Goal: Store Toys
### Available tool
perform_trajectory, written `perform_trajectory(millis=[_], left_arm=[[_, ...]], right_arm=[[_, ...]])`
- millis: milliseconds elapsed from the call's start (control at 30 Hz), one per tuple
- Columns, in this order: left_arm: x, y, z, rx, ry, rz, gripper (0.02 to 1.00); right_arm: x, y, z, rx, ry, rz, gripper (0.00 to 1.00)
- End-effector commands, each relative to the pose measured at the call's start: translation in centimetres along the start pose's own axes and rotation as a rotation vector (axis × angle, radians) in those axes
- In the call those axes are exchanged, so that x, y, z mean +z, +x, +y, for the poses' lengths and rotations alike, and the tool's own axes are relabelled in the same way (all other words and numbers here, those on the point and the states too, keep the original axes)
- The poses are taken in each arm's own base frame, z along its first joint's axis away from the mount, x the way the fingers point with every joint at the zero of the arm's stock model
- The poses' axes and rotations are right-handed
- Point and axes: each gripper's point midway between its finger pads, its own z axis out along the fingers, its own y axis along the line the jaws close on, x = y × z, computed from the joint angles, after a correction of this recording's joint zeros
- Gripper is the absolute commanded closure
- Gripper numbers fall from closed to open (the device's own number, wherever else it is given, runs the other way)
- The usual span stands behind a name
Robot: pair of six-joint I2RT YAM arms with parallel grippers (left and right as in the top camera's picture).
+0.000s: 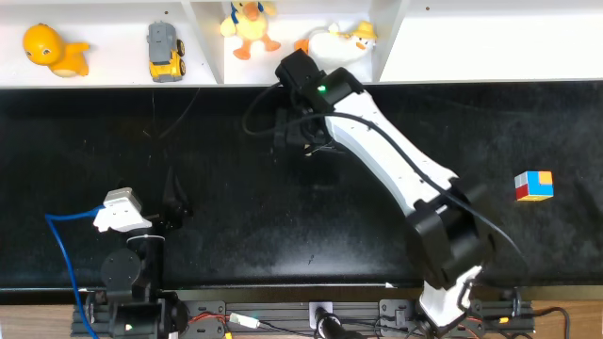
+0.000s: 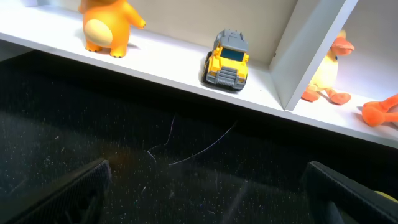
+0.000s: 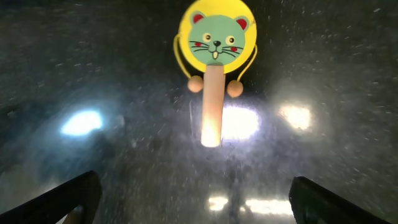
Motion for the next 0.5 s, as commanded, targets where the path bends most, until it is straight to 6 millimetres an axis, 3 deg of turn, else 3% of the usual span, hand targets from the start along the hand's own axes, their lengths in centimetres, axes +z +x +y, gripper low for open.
perform_trajectory(millis=[33,267,500], left_arm=[[-0.1,0.0,-0.3,0.023,0.018,-0.004,0.020],[-0.1,0.0,-0.3,0.023,0.018,-0.004,0.020],[-0.1,0.0,-0.3,0.023,0.018,-0.004,0.020]], right_arm=[[2.1,-0.2,0.5,0.022,0.012,0.024,0.005],[5.5,0.5,0.0,0.007,0.062,0.085,0.005],[7.5,0.2,0.1,-0.045,0.064,0.091,0.088]])
